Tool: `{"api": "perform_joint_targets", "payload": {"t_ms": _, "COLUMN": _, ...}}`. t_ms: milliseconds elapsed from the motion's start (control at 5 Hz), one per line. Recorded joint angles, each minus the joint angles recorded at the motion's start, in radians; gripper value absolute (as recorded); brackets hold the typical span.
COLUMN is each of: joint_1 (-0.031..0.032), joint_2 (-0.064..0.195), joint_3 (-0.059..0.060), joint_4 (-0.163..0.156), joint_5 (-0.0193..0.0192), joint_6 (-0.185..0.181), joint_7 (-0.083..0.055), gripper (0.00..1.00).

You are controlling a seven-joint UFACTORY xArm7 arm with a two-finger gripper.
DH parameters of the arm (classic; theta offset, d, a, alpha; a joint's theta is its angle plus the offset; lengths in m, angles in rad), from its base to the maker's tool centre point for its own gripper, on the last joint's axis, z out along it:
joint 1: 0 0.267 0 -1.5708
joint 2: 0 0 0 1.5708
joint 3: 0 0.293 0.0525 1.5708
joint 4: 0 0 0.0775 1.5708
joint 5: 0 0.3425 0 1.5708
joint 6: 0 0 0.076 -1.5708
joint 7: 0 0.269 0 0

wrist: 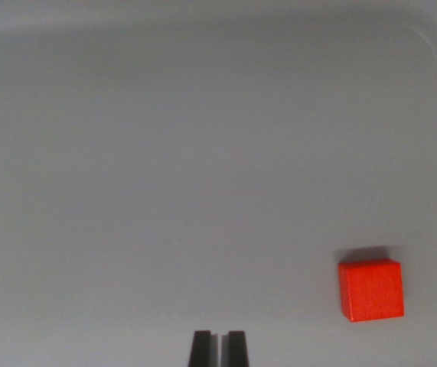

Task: Reach red block

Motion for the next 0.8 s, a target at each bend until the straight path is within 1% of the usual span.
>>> {"api": "perform_joint_targets", "payload": {"t_ms": 200, "joint_1": -0.0104, "joint_2": 0.014, "joint_3": -0.009, "joint_4": -0.029, "joint_5": -0.0025, "joint_6": -0.045, "joint_7": 0.005, "gripper": 0.0}}
{"api": "perform_joint_targets", "payload": {"t_ms": 400, "joint_1": -0.0104, "joint_2": 0.014, "joint_3": -0.009, "joint_4": -0.029, "joint_5": -0.0025, "joint_6": -0.045, "joint_7": 0.005, "gripper": 0.0}}
{"api": "perform_joint_targets", "payload": {"t_ms": 600, "joint_1": -0.0211, "joint_2": 0.029, "joint_3": -0.018, "joint_4": -0.058, "joint_5": -0.005, "joint_6": -0.091, "joint_7": 0.011, "gripper": 0.0}}
{"api": "perform_joint_targets", "payload": {"t_ms": 800, "joint_1": -0.0211, "joint_2": 0.029, "joint_3": -0.018, "joint_4": -0.058, "joint_5": -0.005, "joint_6": -0.091, "joint_7": 0.011, "gripper": 0.0}}
